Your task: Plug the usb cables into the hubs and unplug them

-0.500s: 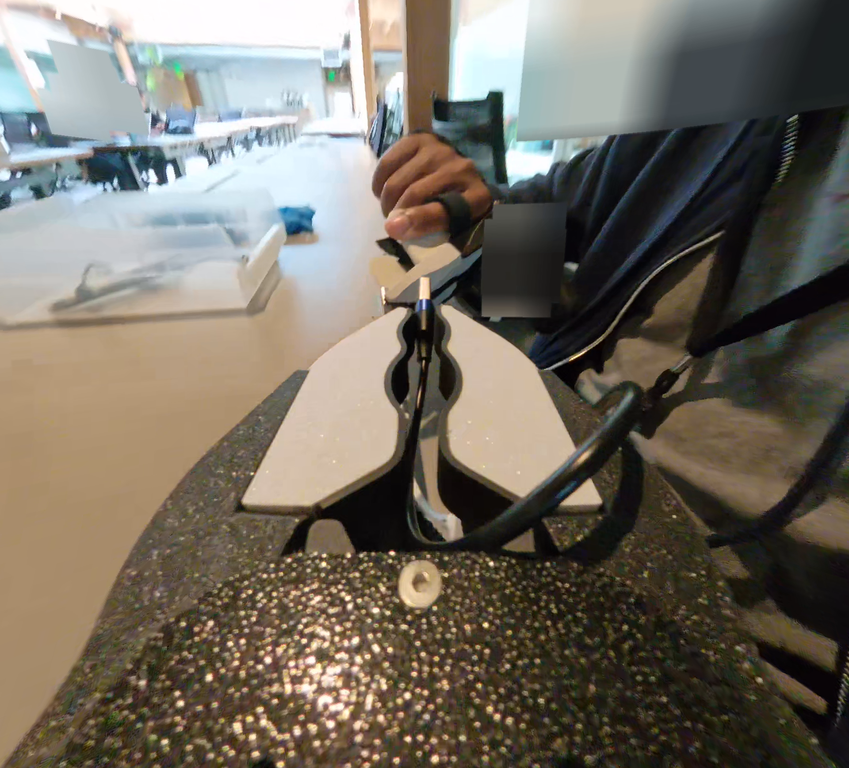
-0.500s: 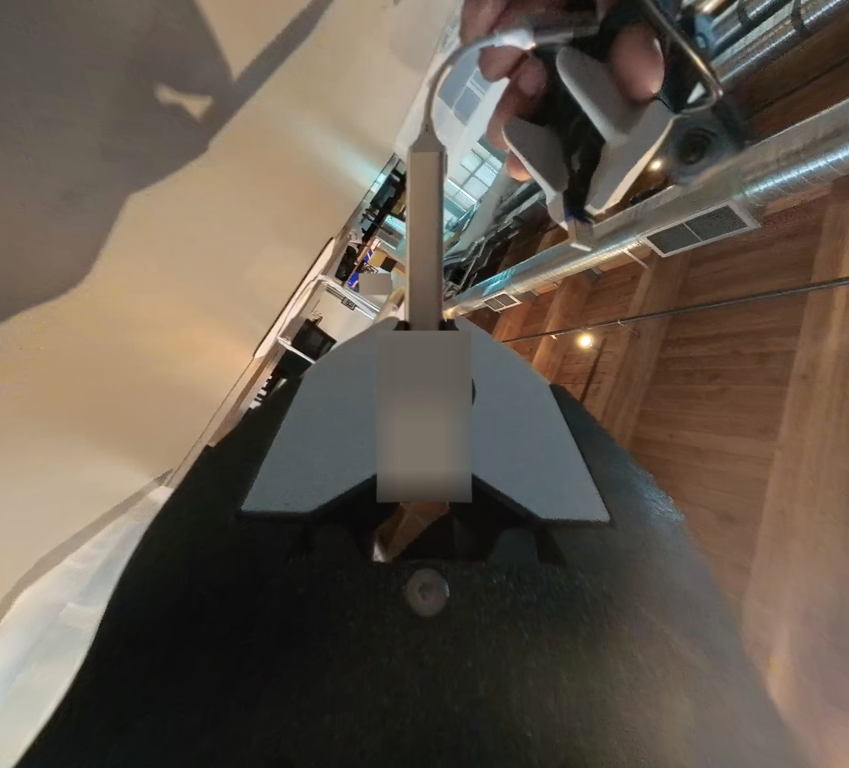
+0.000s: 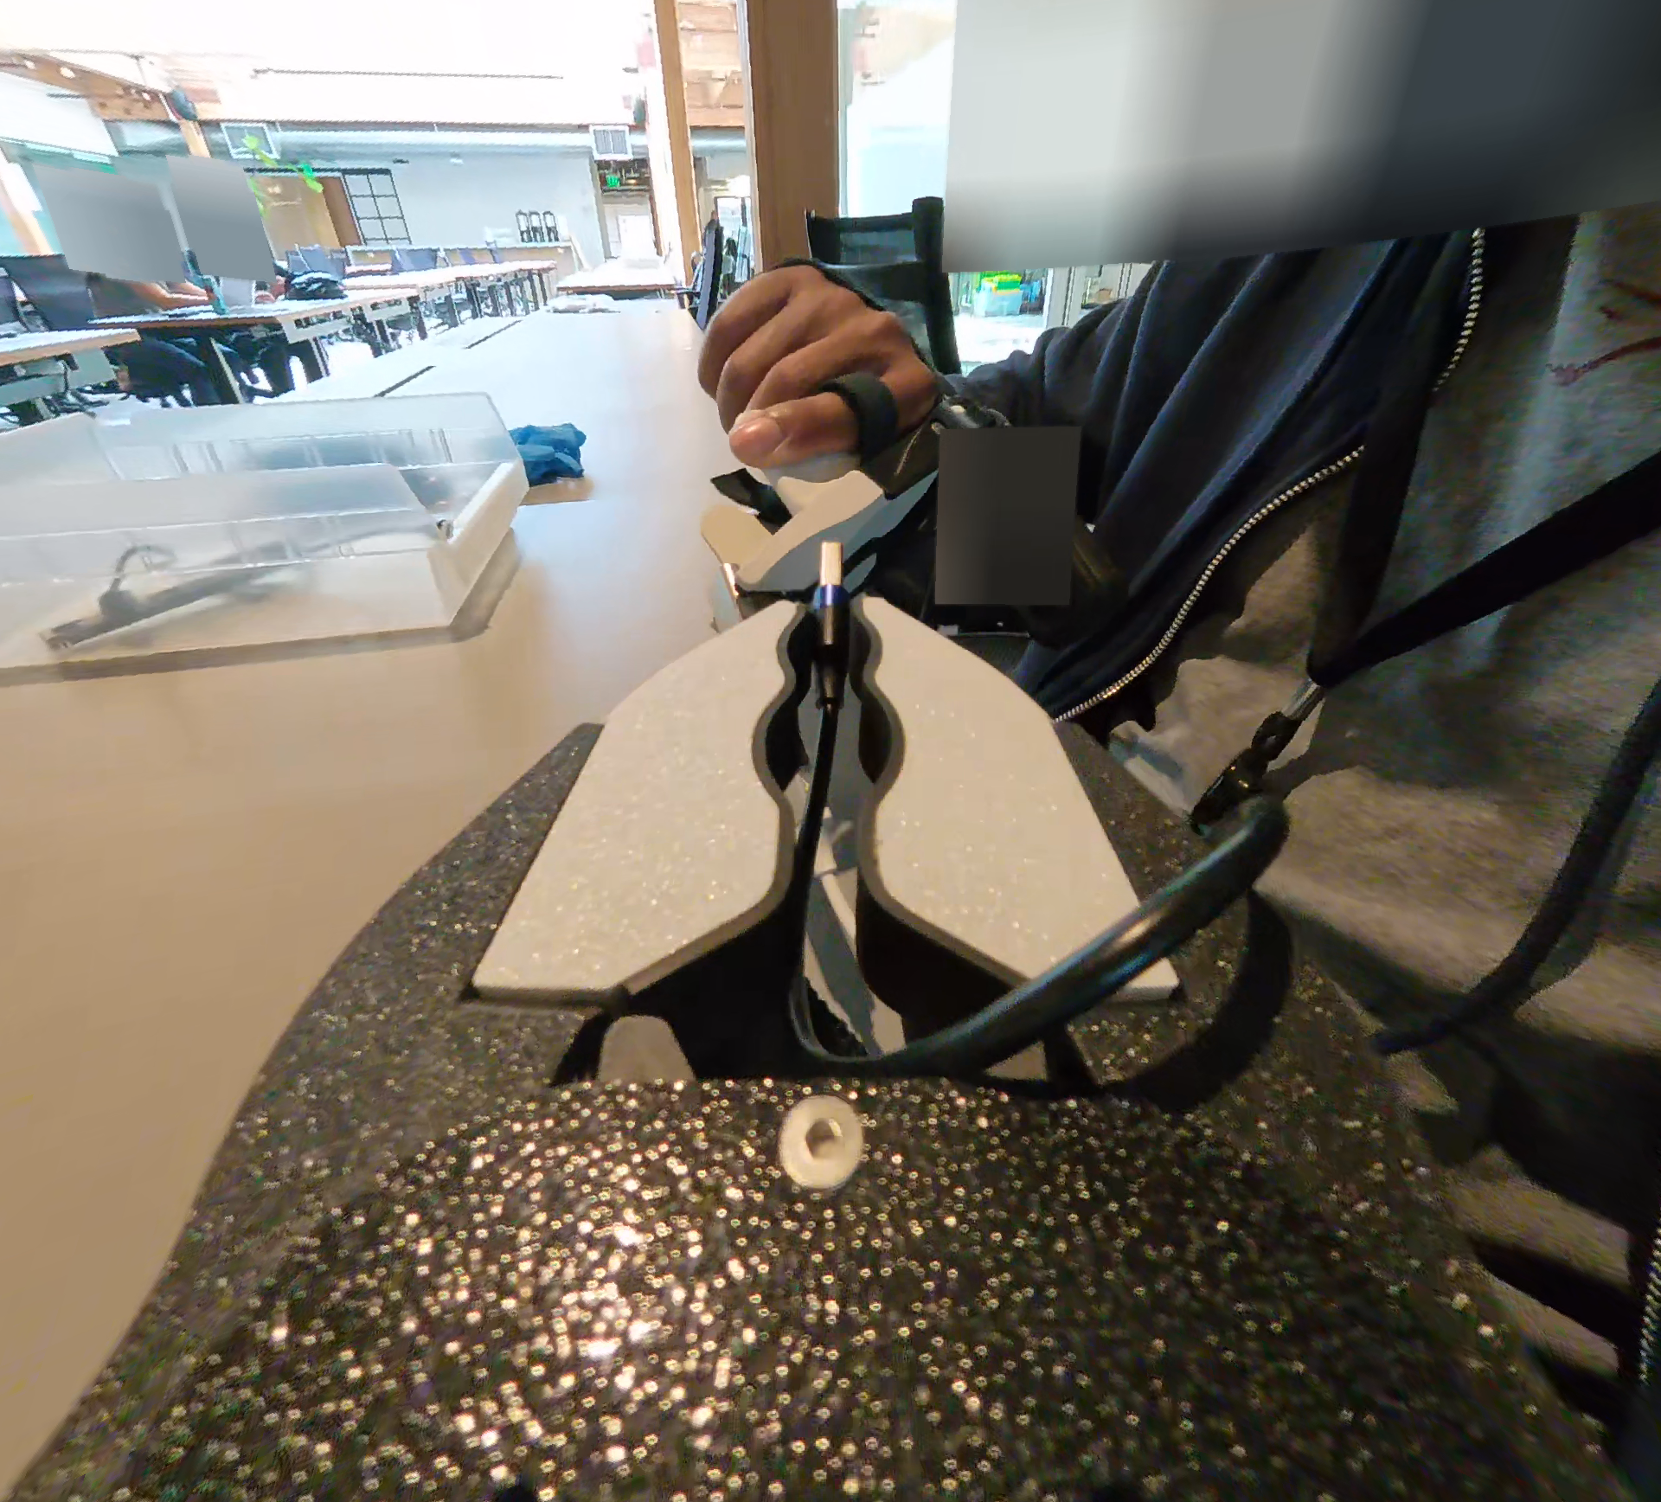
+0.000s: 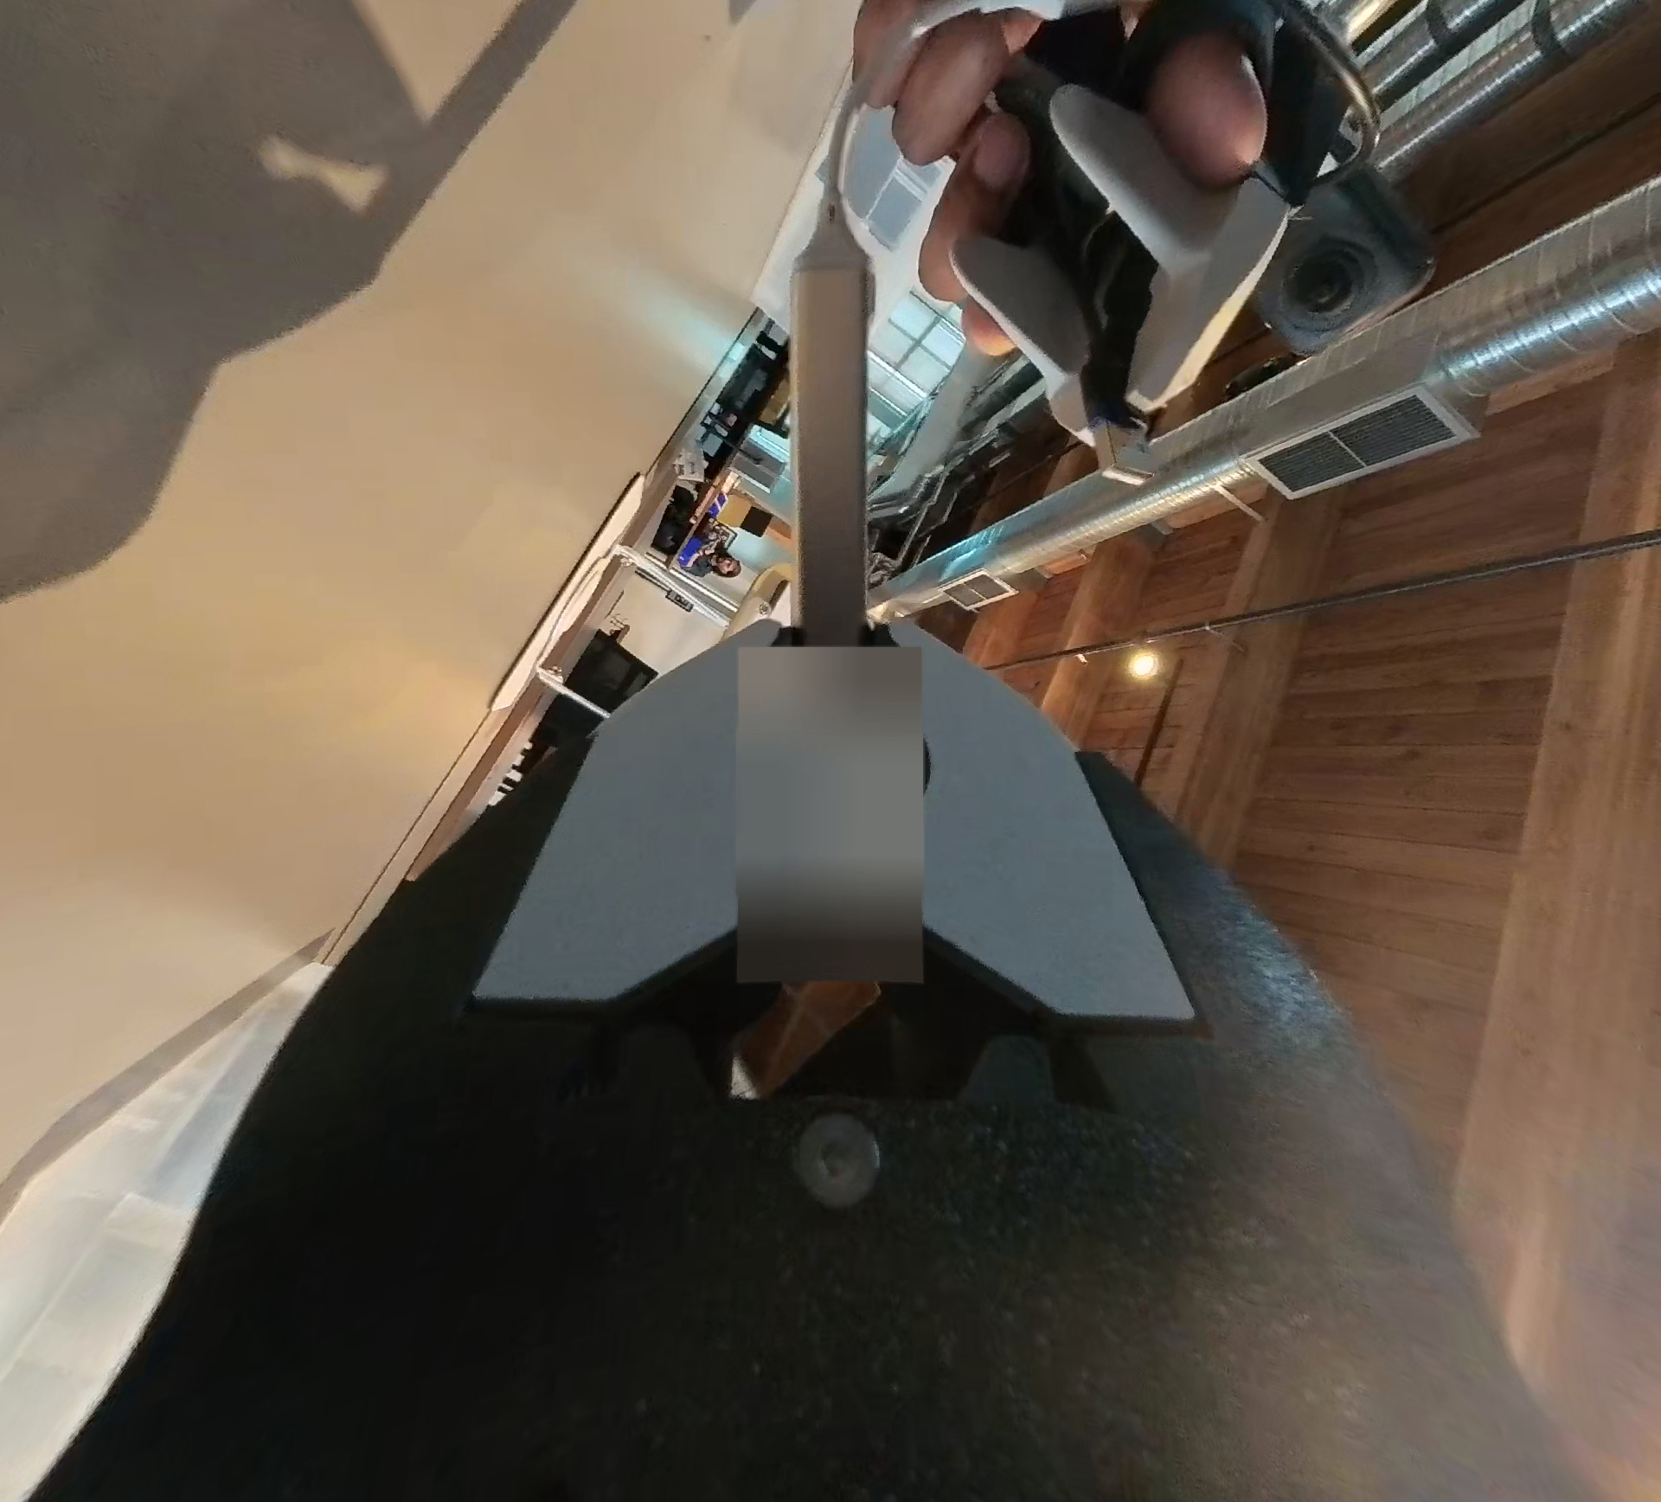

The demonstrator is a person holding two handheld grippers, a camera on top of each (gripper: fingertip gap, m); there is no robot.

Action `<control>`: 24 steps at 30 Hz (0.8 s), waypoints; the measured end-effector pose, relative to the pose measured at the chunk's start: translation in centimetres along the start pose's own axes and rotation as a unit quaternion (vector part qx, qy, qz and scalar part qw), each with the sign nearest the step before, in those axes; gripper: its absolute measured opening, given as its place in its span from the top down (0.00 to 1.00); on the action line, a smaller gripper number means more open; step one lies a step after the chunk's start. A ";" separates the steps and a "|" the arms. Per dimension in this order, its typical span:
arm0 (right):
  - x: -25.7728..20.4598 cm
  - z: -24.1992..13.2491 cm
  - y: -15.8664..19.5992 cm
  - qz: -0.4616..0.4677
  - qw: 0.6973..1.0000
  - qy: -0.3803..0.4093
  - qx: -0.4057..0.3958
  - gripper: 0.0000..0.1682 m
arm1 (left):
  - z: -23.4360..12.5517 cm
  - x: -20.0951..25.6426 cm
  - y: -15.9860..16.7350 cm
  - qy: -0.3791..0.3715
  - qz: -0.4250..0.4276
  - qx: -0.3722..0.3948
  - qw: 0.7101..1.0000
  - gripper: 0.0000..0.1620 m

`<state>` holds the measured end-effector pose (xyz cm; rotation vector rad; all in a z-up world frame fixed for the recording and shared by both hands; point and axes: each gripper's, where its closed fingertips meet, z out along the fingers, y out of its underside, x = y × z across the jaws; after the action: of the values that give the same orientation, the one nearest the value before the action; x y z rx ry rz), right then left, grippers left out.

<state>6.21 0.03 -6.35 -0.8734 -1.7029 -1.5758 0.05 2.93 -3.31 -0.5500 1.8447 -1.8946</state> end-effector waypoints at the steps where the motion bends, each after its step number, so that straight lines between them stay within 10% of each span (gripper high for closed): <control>1: 0.0 0.0 0.0 0.000 1.000 0.000 0.000 0.90 | 0.1 0.0 0.1 0.000 0.000 -0.003 1.000 0.95; 24: -9.4 2.3 5.2 0.067 0.980 -0.115 -0.151 0.90 | -0.5 -3.0 0.1 -0.201 0.093 -0.142 0.965 0.95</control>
<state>15.78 2.23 -11.35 -1.3394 -1.5405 -1.7206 2.22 5.06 -3.42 -0.7621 1.8240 -1.2908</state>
